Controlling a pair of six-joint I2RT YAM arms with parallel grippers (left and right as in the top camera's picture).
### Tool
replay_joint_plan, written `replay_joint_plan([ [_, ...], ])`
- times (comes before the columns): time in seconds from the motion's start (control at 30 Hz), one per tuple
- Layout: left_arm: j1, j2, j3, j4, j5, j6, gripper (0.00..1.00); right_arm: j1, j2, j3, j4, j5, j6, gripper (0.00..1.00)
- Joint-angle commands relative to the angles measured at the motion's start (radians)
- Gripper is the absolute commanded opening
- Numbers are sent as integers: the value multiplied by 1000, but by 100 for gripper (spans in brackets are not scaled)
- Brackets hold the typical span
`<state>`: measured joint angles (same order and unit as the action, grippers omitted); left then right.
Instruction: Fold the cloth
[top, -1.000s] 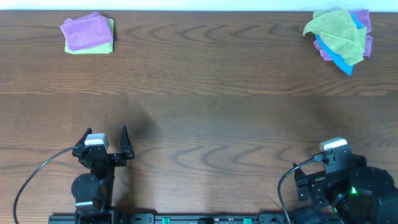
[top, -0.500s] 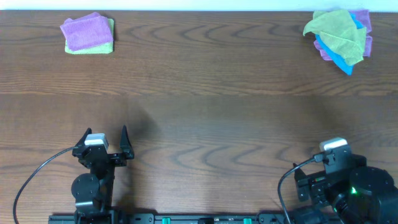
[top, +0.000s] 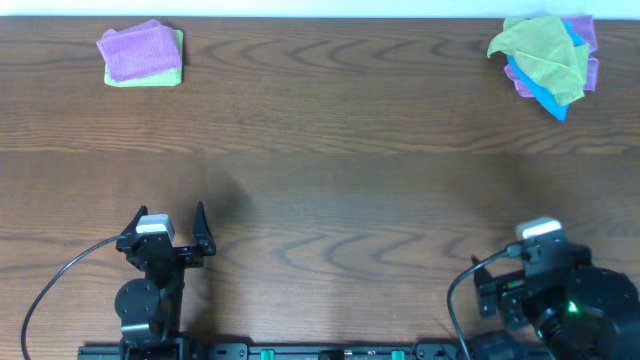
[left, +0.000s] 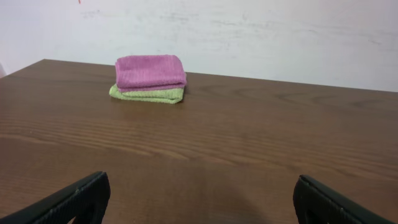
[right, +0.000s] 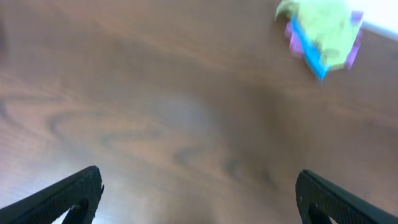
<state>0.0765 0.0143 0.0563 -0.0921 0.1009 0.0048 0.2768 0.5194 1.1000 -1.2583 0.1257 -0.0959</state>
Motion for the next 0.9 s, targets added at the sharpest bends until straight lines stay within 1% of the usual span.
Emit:
replay_joint_plan([
  [0.0,-3,-10,-37,-5,-11,18,96,-26,-54,-38,105,-27,-18,99],
  [0.13,-3,-10,-37,-5,-11,18,95,-72,-187,-183,282,-59,-18,99],
  [0.23,-3,-10,-37,-5,-11,18,96,-106,-294,-327,402,-99,-18,99],
  [0.43,-3,-10,-37,-5,-11,18,96,-166,-438,-579,528,-140,-16,99],
  [0.63,-3,-10,-37,-5,-11,18,95,-182,-515,-777,632,-141,-14,99],
  [0.87,-3,-10,-37,-5,-11,18,95,-186,-514,-903,704,-121,-14,99],
])
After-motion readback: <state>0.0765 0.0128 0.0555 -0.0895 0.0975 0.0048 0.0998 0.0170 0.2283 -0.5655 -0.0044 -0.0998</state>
